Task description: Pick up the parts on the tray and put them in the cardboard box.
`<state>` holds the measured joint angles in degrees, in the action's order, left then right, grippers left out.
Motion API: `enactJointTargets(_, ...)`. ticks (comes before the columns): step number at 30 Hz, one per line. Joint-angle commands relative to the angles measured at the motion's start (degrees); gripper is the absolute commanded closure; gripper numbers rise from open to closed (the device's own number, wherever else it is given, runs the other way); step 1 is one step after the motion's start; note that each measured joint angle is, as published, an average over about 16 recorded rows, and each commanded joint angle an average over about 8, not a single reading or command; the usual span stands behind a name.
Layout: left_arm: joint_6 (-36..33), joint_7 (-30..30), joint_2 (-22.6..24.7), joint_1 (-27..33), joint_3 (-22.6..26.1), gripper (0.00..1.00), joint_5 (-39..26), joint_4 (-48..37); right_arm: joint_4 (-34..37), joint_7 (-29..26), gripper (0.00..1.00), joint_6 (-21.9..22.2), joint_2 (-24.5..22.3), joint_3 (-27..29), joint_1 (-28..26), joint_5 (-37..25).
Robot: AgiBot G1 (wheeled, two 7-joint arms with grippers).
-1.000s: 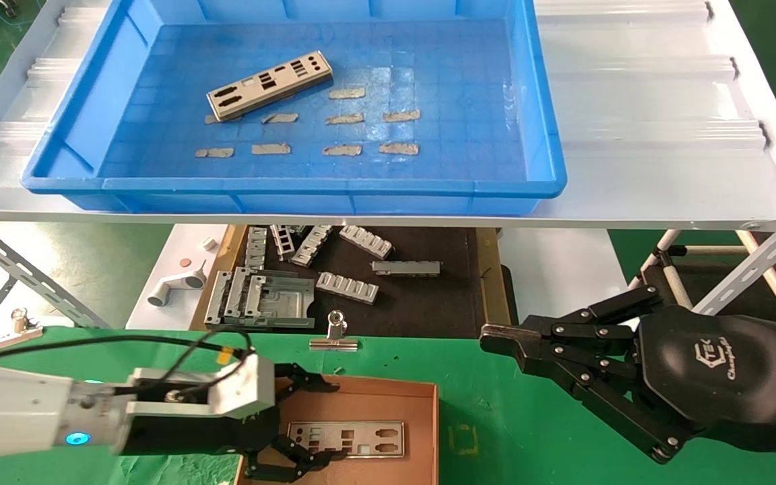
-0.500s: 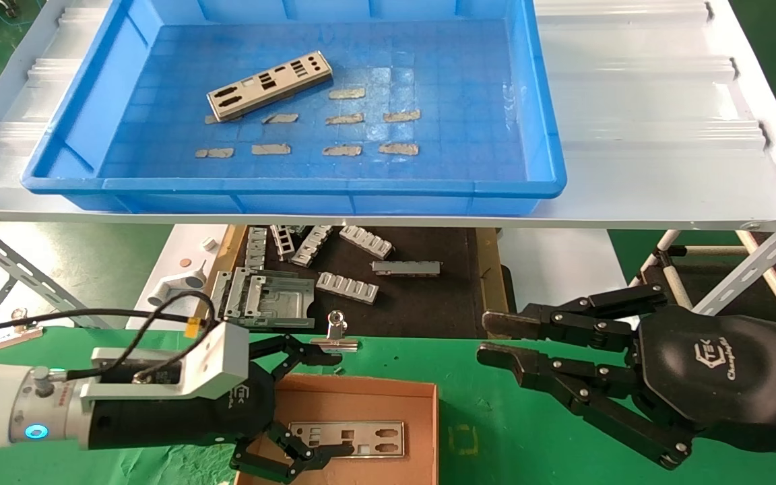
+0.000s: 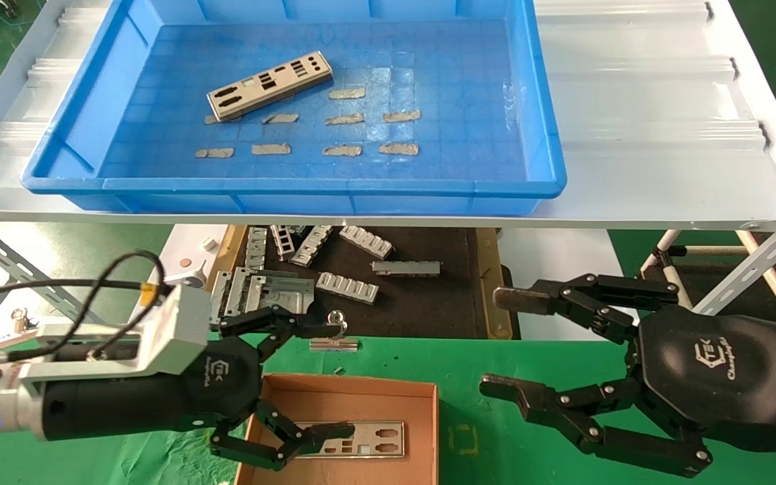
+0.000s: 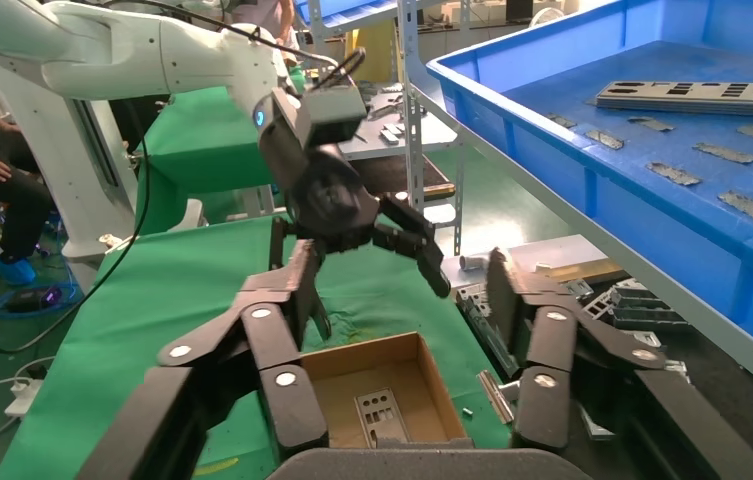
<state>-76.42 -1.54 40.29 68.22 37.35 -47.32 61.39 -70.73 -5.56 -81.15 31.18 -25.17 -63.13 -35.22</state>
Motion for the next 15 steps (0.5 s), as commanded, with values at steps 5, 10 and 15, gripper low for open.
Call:
enactJointTargets(5, -1.8, 2.3, -1.0, -1.3, -4.1, 0.0, 1.0, 2.3, 0.0, 0.0, 0.0, 0.0, 0.0, 0.0, 0.0, 0.0)
enactJointTargets(10, -3.2, 4.3, -1.8, -2.3, -7.5, 0.0, 1.9, 4.3, 0.0, 0.0, 0.0, 0.0, 0.0, 0.0, 0.0, 0.0)
enactJointTargets(15, -4.7, 6.3, -2.7, -3.4, -10.9, 0.0, 2.8, 6.2, 0.0, 0.0, 0.0, 0.0, 0.0, 0.0, 0.0, 0.0)
